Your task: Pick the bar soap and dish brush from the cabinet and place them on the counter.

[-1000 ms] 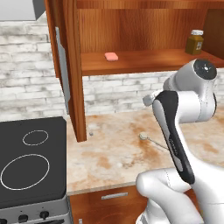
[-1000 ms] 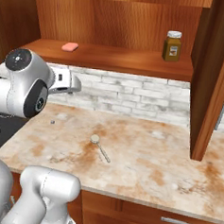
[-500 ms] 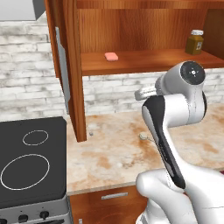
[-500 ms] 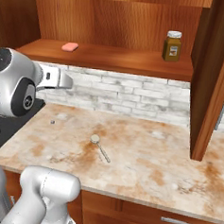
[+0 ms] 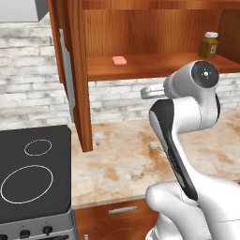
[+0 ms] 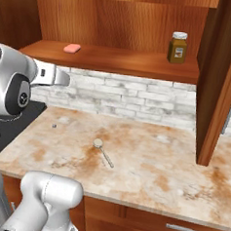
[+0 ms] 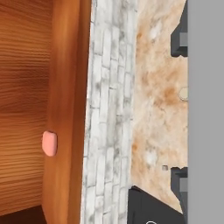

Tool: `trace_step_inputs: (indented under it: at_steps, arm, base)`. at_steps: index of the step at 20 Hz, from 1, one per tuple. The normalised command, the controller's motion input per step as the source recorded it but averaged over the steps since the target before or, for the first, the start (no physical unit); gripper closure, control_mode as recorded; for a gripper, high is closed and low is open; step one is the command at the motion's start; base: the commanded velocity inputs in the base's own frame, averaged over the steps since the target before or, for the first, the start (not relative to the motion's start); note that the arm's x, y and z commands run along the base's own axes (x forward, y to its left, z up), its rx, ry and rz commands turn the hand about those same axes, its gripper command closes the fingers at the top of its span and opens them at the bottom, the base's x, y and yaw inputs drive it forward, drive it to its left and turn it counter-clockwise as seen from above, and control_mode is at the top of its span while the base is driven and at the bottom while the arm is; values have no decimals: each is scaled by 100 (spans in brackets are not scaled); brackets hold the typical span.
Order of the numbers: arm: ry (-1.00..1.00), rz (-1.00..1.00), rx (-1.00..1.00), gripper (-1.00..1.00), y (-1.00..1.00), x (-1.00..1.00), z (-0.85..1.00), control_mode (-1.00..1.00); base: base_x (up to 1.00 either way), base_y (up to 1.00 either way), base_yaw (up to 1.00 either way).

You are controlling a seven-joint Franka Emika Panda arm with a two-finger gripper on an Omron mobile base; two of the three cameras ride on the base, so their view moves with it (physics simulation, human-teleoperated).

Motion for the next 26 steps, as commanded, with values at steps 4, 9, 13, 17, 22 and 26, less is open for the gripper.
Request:
trace_step_inputs:
  at_steps: [4, 9, 13, 17, 22, 26]
  arm:
    - [-7, -1, 1, -100, 8, -1, 30, -100]
    - [-5, 1, 3, -100, 18, 2, 23, -100]
    - [1, 7, 3, -100, 29, 18, 22, -100]
    - [0, 5, 2, -100, 24, 24, 23, -100]
    - [2, 0, 0, -100, 22, 30, 17, -100]
    - [5, 0, 0, -100, 14, 38, 3, -100]
  base:
    - [0, 0, 0]
    - [0, 0, 0]
    - [0, 0, 0]
    - [0, 0, 0]
    - [0, 0, 0]
    - [0, 0, 0]
